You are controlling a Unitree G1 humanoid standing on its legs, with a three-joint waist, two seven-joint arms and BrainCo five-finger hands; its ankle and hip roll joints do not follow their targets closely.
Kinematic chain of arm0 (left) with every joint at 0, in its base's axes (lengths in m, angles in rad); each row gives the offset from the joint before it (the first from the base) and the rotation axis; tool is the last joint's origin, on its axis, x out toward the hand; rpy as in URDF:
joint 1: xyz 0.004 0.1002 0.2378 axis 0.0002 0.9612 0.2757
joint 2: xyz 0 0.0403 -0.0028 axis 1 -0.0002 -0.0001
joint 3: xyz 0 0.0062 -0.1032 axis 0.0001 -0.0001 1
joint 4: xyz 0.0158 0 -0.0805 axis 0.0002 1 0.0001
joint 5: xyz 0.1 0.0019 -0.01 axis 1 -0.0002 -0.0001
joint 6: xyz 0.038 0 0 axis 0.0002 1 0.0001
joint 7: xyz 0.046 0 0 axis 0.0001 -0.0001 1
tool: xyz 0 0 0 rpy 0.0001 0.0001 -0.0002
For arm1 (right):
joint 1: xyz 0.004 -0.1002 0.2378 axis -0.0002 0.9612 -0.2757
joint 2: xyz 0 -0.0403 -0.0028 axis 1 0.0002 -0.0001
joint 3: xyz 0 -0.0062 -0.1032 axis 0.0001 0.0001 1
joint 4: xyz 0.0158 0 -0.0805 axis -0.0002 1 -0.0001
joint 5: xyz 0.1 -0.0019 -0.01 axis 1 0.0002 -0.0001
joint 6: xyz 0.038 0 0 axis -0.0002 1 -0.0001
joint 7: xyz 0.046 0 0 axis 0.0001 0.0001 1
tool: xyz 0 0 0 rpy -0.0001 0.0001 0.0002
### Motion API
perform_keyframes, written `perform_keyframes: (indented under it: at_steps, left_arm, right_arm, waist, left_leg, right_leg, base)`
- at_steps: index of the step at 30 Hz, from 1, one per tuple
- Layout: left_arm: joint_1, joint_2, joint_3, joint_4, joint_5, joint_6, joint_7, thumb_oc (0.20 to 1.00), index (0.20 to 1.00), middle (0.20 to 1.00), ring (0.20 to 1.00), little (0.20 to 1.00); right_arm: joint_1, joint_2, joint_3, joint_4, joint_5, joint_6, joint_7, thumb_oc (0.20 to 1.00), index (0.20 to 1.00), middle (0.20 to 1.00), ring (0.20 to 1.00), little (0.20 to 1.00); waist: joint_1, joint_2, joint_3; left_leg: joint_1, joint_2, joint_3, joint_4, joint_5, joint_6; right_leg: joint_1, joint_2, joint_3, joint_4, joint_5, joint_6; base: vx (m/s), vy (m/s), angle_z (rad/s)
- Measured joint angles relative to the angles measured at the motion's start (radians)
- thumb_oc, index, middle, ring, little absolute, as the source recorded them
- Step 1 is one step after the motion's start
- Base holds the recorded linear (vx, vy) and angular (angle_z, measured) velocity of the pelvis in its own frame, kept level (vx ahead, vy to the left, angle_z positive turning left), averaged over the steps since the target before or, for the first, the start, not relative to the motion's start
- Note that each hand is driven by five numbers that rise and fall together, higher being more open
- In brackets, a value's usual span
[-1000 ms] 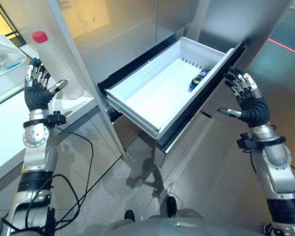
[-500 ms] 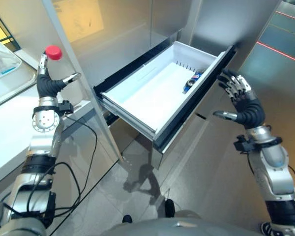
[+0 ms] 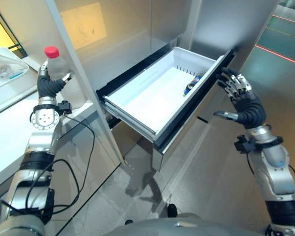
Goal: Take the drinks into the refrigerator
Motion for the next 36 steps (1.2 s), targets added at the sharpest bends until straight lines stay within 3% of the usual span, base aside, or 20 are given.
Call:
perform_keyframes:
  at_steps: [8, 9, 10, 13, 17, 18, 20, 23, 25, 27, 28, 31, 34, 36]
  left_arm:
    - [0.001, -0.001, 0.006, 0.0, 0.037, 0.0, 0.009, 0.253, 0.253, 0.253, 0.253, 0.253]
    - [0.001, -0.001, 0.006, 0.0, 0.037, 0.0, 0.009, 0.253, 0.253, 0.253, 0.253, 0.253]
    - [0.003, -0.003, 0.006, 0.0, 0.037, 0.0, 0.009, 0.2, 0.2, 0.2, 0.2, 0.2]
    - [0.02, -0.011, 0.017, -0.022, 0.036, -0.002, 0.006, 0.2, 0.2, 0.2, 0.2, 0.2]
    - [0.193, -0.092, 0.083, -0.262, -0.07, -0.024, -0.081, 0.2, 0.2, 0.2, 0.2, 0.2]
    - [0.238, -0.113, 0.084, -0.319, -0.109, -0.027, -0.118, 0.2, 0.2, 0.2, 0.2, 0.2]
    - [0.343, -0.127, 0.086, -0.451, -0.175, -0.015, -0.214, 0.2, 0.2, 0.2, 0.2, 0.2]
    - [0.383, -0.123, 0.075, -0.508, -0.243, -0.009, -0.296, 0.2, 0.2, 0.2, 0.2, 0.2]
    - [0.398, -0.091, 0.056, -0.565, -0.312, 0.011, -0.35, 0.2, 0.2, 0.2, 0.2, 0.2]
    - [0.401, -0.047, 0.023, -0.608, -0.364, 0.014, -0.397, 0.2, 0.2, 0.2, 0.2, 0.2]
    - [0.404, -0.04, 0.016, -0.625, -0.379, 0.014, -0.414, 0.2, 0.2, 0.2, 0.2, 0.2]
    - [0.375, 0.04, -0.102, -0.663, -0.455, 0.03, -0.447, 0.2, 0.2, 0.2, 0.2, 0.2]
    - [0.369, 0.059, -0.165, -0.737, -0.467, 0.043, -0.495, 0.2, 0.2, 0.2, 0.2, 0.2]
    - [0.348, 0.119, -0.209, -0.762, -0.485, 0.059, -0.514, 0.2, 0.2, 0.2, 0.2, 0.2]
  right_arm:
    - [0.001, 0.0, 0.0, 0.0, 0.0, 0.0, 0.001, 1.0, 1.0, 1.0, 1.0, 1.0]
    - [0.001, 0.0, 0.0, 0.0, 0.0, 0.0, 0.001, 1.0, 1.0, 1.0, 1.0, 1.0]
    - [0.002, 0.0, 0.0, 0.0, 0.0, 0.0, 0.001, 1.0, 1.0, 1.0, 1.0, 1.0]
    - [0.003, 0.0, 0.0, 0.0, -0.005, 0.0, 0.0, 1.0, 1.0, 1.0, 1.0, 1.0]
    - [0.02, -0.022, -0.032, 0.033, -0.052, 0.008, -0.005, 1.0, 1.0, 1.0, 1.0, 1.0]
    - [0.021, -0.038, -0.048, 0.054, -0.084, 0.019, -0.012, 1.0, 1.0, 1.0, 1.0, 1.0]
    - [0.02, -0.16, -0.064, 0.137, -0.132, 0.04, -0.009, 1.0, 1.0, 1.0, 1.0, 1.0]
    - [0.021, -0.26, -0.07, 0.174, -0.114, 0.068, 0.029, 1.0, 1.0, 1.0, 1.0, 1.0]
    - [-0.003, -0.395, -0.013, 0.204, -0.035, 0.095, 0.088, 1.0, 1.0, 1.0, 1.0, 1.0]
    - [-0.027, -0.456, 0.016, 0.205, 0.016, 0.112, 0.129, 1.0, 1.0, 1.0, 1.0, 1.0]
    - [-0.053, -0.455, 0.032, 0.211, 0.041, 0.114, 0.139, 1.0, 1.0, 1.0, 1.0, 1.0]
    - [-0.272, -0.507, 0.274, 0.252, 0.119, 0.154, 0.153, 1.0, 1.0, 1.0, 1.0, 1.0]
    - [-0.352, -0.509, 0.335, 0.235, 0.149, 0.156, 0.168, 1.0, 1.0, 1.0, 1.0, 1.0]
    - [-0.437, -0.519, 0.422, 0.239, 0.159, 0.166, 0.185, 1.0, 1.0, 1.0, 1.0, 1.0]
  waist:
    - [0.001, 0.001, -0.001]
    - [0.001, 0.001, -0.001]
    - [0.001, 0.002, -0.001]
    - [0.0, 0.004, -0.002]
    - [0.0, 0.003, -0.003]
    - [0.015, 0.002, -0.004]
    - [0.013, -0.001, -0.003]
    - [0.025, -0.002, -0.001]
    - [0.027, -0.005, 0.002]
    - [0.025, -0.007, 0.004]
    - [0.031, -0.007, 0.004]
    - [0.023, -0.004, 0.005]
    - [0.05, -0.001, 0.008]
    - [0.054, -0.001, 0.008]
  left_leg:
    - [0.0, 0.001, -0.001, 0.0, 0.0, 0.0]
    - [0.0, 0.001, -0.001, 0.0, 0.0, 0.0]
    - [0.0, 0.001, -0.001, 0.0, 0.0, 0.0]
    - [0.001, 0.001, -0.002, 0.0, 0.0, 0.0]
    - [0.0, 0.001, -0.004, 0.0, 0.0, 0.0]
    - [0.0, 0.003, -0.006, 0.0, 0.0, 0.0]
    - [0.0, 0.002, -0.006, 0.0, 0.0, 0.0]
    - [0.0, 0.004, -0.006, 0.0, -0.001, 0.0]
    - [0.0, 0.005, -0.01, 0.0, 0.0, 0.001]
    - [0.005, 0.008, -0.02, -0.001, 0.0, 0.001]
    - [0.008, 0.009, -0.022, 0.0, 0.0, 0.001]
    - [0.022, 0.004, -0.03, -0.001, -0.001, 0.001]
    - [0.018, 0.004, -0.042, 0.001, 0.0, 0.0]
    - [0.019, 0.003, -0.042, 0.002, 0.0, 0.0]
  right_leg:
    - [0.001, 0.0, 0.0, 0.0, 0.0, 0.0]
    - [0.001, 0.0, 0.0, 0.0, 0.0, 0.0]
    - [0.002, 0.0, 0.0, -0.001, 0.0, 0.0]
    - [0.002, 0.0, -0.001, -0.001, 0.0, 0.0]
    - [0.003, -0.001, -0.002, -0.002, 0.0, 0.001]
    - [0.004, -0.001, -0.004, 0.0, 0.0, 0.001]
    - [0.003, -0.001, -0.003, -0.002, -0.001, 0.001]
    - [0.003, 0.001, -0.003, -0.005, -0.003, 0.004]
    - [0.006, 0.001, -0.005, -0.005, -0.004, 0.004]
    - [0.015, 0.0, -0.015, -0.005, -0.007, 0.004]
    - [0.019, -0.003, -0.018, -0.005, -0.007, 0.004]
    - [0.032, -0.001, -0.023, -0.006, -0.008, 0.005]
    - [0.034, -0.006, -0.026, -0.005, -0.004, -0.001]
    - [0.035, -0.001, -0.024, -0.005, -0.004, -0.001]
  base:
    - [0.0, 0.0, 0.0]
    - [0.0, 0.0, 0.0]
    - [0.0, 0.0, 0.0]
    - [0.0, 0.0, 0.0]
    - [0.0, 0.0, 0.0]
    - [0.0, 0.0, 0.0]
    - [0.0, 0.0, 0.0]
    - [-0.02, -0.011, 0.0]
    - [0.0, -0.014, 0.04]
    - [-0.02, -0.009, 0.12]
    - [-0.07, -0.006, 0.11]
    - [-0.03, -0.001, 0.0]
    - [-0.04, -0.006, 0.06]
    - [0.0, 0.0, 0.0]
